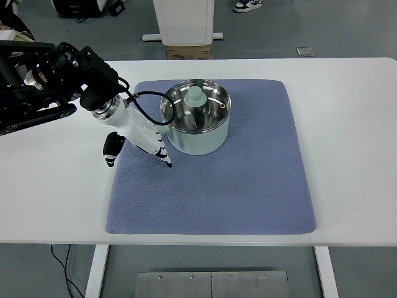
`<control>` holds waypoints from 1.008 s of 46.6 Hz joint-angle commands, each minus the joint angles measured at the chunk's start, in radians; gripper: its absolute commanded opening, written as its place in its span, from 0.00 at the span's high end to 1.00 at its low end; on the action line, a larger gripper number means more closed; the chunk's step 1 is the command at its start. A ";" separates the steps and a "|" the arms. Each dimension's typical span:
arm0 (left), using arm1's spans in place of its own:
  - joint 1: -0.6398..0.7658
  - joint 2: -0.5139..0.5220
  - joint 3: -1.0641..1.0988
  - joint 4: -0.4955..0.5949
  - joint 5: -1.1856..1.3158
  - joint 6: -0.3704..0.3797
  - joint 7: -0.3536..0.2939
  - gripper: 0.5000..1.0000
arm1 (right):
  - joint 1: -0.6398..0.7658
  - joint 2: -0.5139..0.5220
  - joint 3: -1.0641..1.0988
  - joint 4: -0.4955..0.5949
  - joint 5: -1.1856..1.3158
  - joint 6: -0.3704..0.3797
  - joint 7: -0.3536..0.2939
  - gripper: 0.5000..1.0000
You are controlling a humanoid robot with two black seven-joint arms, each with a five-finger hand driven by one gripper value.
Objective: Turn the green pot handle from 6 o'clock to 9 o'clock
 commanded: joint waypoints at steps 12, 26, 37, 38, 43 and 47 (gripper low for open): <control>0.000 0.000 0.038 0.047 0.000 0.054 0.000 0.00 | 0.000 0.000 0.000 0.000 0.000 0.000 0.000 0.00; -0.002 -0.002 0.041 0.074 0.016 0.075 0.000 0.00 | 0.000 0.000 -0.001 0.000 0.000 0.000 0.000 0.00; -0.002 -0.002 0.052 0.085 0.033 0.088 0.000 0.00 | 0.000 0.000 0.000 0.000 0.000 0.000 0.000 0.00; -0.002 -0.002 0.054 0.088 0.039 0.089 0.000 0.00 | 0.000 0.000 0.000 0.000 0.000 0.000 0.000 0.00; 0.000 -0.002 0.054 0.097 0.053 0.091 0.000 0.00 | 0.000 0.000 0.000 0.000 0.000 0.000 0.000 0.00; -0.002 -0.002 0.054 0.099 0.064 0.091 0.000 0.00 | 0.000 0.000 0.000 0.000 0.000 0.000 0.000 0.00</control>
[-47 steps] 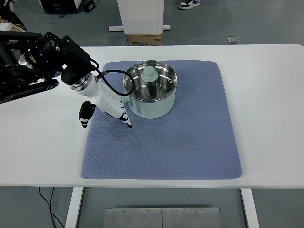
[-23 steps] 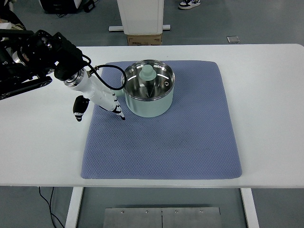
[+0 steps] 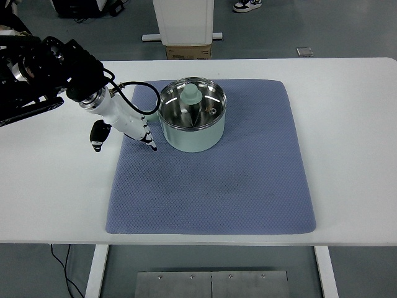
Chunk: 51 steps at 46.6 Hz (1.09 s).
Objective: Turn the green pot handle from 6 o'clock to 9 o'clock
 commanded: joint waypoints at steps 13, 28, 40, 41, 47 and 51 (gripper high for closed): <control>0.004 -0.006 0.000 0.024 0.058 0.024 0.000 0.00 | 0.000 0.000 -0.001 0.000 0.000 0.000 0.000 0.00; 0.003 -0.009 0.005 0.025 0.066 0.043 0.000 0.00 | 0.000 0.000 -0.001 0.000 0.000 0.000 0.000 0.00; 0.006 -0.009 0.002 0.004 0.028 0.043 0.000 0.00 | 0.000 0.000 0.000 0.000 0.000 0.000 0.000 0.00; 0.006 -0.009 0.002 -0.001 0.022 0.041 0.000 0.00 | 0.000 0.000 0.000 0.000 0.000 0.000 0.000 0.00; 0.006 -0.008 0.002 -0.034 -0.002 0.038 0.000 0.00 | 0.000 0.000 0.000 0.000 0.000 0.000 0.000 0.00; 0.006 -0.009 0.002 -0.056 -0.015 0.035 0.000 0.00 | 0.000 0.000 -0.001 0.000 0.000 0.000 0.000 0.00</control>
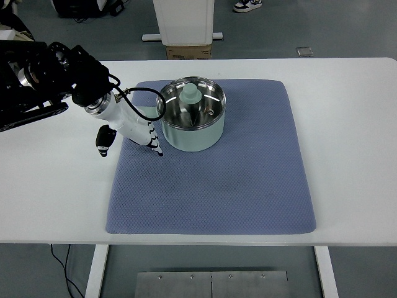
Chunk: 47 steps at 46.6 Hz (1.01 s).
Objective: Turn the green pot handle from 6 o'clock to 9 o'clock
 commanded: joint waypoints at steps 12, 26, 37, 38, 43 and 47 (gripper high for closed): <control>0.000 -0.004 -0.002 -0.077 -0.142 -0.007 0.000 0.00 | 0.000 0.000 0.000 0.000 0.000 0.000 0.000 0.00; 0.009 -0.016 -0.023 -0.160 -0.307 -0.006 0.000 0.00 | 0.000 0.000 0.000 0.000 0.000 0.000 0.000 0.00; 0.025 -0.048 -0.083 -0.169 -0.488 -0.004 0.000 0.00 | 0.000 0.000 -0.001 0.000 0.000 0.000 0.000 0.00; 0.026 -0.050 -0.090 -0.169 -0.503 -0.004 0.000 0.00 | 0.000 0.000 -0.001 0.000 0.000 0.000 0.000 0.00; 0.041 -0.059 -0.123 -0.168 -0.577 0.000 0.000 0.00 | 0.000 0.000 0.000 0.000 0.000 0.000 0.000 0.00; 0.049 -0.060 -0.150 -0.166 -0.623 0.005 0.000 0.00 | 0.000 0.000 -0.001 0.000 0.000 0.000 0.000 0.00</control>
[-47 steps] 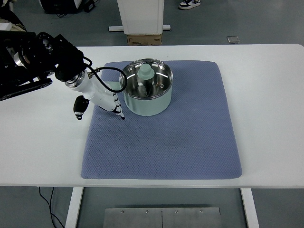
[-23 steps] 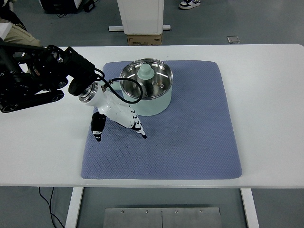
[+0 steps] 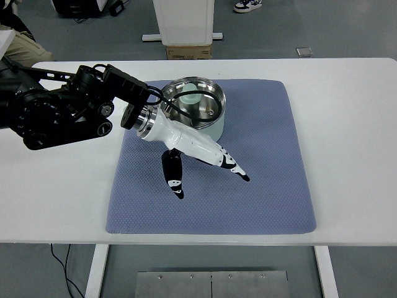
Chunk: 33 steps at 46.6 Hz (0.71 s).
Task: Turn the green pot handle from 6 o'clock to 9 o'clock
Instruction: 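Lift the left hand up over the saucepan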
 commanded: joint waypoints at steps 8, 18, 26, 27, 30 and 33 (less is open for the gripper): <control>0.023 -0.007 -0.076 0.007 -0.131 0.002 0.000 0.00 | 0.000 0.000 -0.001 0.000 0.000 0.000 0.000 0.00; 0.037 -0.013 -0.122 0.036 -0.280 0.005 0.000 0.00 | 0.000 0.000 -0.001 0.000 0.000 0.000 0.000 0.00; 0.060 -0.018 -0.143 0.096 -0.430 0.006 0.000 0.00 | 0.000 0.000 0.000 0.000 0.000 0.000 0.000 0.00; 0.062 -0.019 -0.145 0.104 -0.453 0.006 0.000 0.00 | 0.000 0.000 0.000 0.000 0.000 0.000 0.000 0.00; 0.068 -0.021 -0.146 0.127 -0.518 0.006 0.000 0.00 | 0.000 0.000 0.000 0.000 0.000 0.000 0.000 0.00; 0.071 -0.022 -0.145 0.154 -0.588 0.006 0.000 0.00 | 0.000 0.000 0.000 0.000 0.000 0.000 0.000 0.00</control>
